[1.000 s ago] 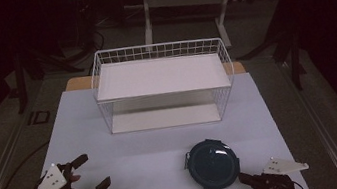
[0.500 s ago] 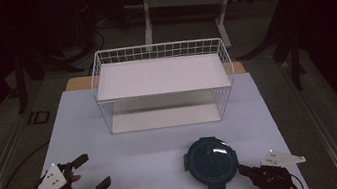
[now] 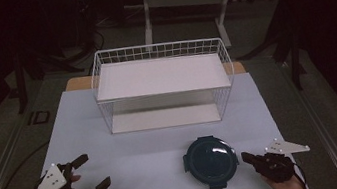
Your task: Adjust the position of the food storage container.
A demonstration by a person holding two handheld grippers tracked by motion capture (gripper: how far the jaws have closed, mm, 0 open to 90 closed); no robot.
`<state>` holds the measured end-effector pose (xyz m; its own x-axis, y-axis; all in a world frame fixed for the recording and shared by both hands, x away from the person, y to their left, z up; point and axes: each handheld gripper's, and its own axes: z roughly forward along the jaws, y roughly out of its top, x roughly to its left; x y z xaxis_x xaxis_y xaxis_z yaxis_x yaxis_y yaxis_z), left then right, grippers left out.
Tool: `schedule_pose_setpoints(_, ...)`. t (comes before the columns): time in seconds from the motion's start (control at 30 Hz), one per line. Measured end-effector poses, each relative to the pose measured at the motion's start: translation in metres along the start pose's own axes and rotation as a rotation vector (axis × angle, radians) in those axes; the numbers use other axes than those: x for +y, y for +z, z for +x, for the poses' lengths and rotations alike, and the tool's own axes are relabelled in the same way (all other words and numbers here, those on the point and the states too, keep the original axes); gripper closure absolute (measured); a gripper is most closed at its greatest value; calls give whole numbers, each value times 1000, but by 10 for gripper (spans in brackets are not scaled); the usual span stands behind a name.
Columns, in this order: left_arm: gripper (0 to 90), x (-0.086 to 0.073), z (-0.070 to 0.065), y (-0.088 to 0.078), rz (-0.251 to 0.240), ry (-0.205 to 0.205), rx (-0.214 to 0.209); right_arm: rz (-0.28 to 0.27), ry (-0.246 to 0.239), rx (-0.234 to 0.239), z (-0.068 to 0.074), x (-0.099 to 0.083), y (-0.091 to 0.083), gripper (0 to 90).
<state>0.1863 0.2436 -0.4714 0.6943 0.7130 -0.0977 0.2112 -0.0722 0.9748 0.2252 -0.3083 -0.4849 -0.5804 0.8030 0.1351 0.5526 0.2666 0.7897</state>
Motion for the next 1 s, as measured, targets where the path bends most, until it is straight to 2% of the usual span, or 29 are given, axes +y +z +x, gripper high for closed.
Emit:
schedule_pose_setpoints(0.2,0,0,0,1,4,0,-1,31,-5,22,-1,-3,11,900)
schedule_pose_setpoints(0.3,0,0,-1,1,5,0,-2,35,-20,22,2,-2,13,900)
schedule_pose_setpoints(0.5,0,0,-1,3,10,0,-5,30,-10,37,3,0,15,900)
schedule_pose_setpoints(1.0,0,-1,-1,4,23,0,-13,42,-63,108,28,15,37,900)
